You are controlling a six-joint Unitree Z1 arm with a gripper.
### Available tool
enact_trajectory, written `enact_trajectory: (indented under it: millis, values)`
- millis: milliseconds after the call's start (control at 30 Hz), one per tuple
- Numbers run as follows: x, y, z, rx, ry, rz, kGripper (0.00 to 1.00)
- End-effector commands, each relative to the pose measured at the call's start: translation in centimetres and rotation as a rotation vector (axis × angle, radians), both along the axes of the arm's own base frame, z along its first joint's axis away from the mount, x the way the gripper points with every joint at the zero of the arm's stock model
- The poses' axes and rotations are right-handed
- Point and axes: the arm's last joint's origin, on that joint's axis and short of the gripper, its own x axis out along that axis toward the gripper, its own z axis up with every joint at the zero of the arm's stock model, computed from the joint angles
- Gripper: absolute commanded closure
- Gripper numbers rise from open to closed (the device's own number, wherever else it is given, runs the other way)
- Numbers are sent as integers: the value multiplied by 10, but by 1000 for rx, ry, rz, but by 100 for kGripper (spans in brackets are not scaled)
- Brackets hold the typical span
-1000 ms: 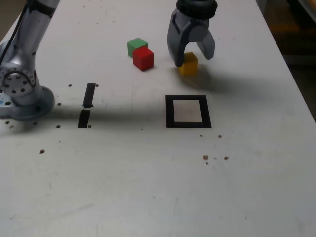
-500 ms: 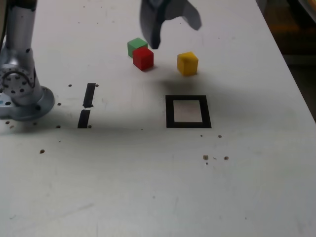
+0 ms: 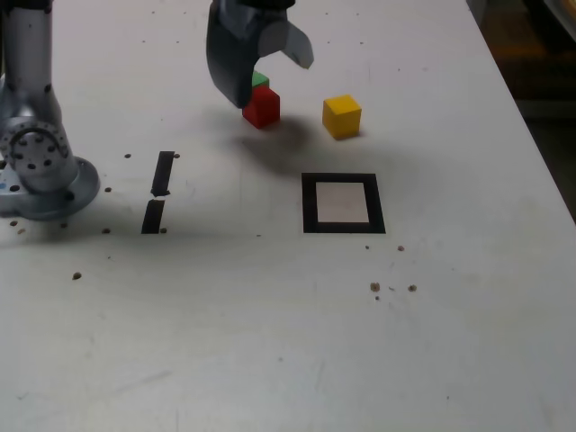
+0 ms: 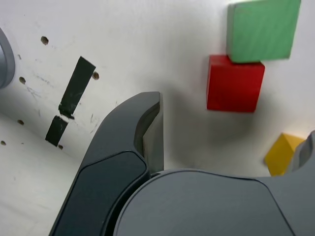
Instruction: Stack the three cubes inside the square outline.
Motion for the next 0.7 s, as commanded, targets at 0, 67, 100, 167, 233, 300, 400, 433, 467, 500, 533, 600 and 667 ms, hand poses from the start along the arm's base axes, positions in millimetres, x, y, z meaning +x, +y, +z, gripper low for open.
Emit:
enact_trajectory:
  millis: [0, 67, 100, 167, 233, 300, 400, 433, 467, 500, 533, 600, 667]
  values:
    - [1, 4, -8, -8, 14, 7, 2]
    - [2, 7, -15, -14, 23, 12, 3]
    - [2, 8, -18, -16, 26, 14, 3]
    - [2, 10, -23, -18, 31, 20, 3]
    - [1, 13, -28, -20, 37, 30, 5]
    - [0, 16, -31, -24, 42, 41, 9]
    - [1, 19, -35, -30, 48, 52, 14]
    - [2, 20, -36, -32, 49, 55, 15]
    - [2, 21, -38, -34, 49, 57, 17]
    - [3, 22, -39, -35, 48, 59, 19]
    - [4, 22, -40, -36, 48, 60, 22]
    - [5, 23, -42, -35, 46, 63, 28]
    - [5, 24, -42, -32, 44, 66, 35]
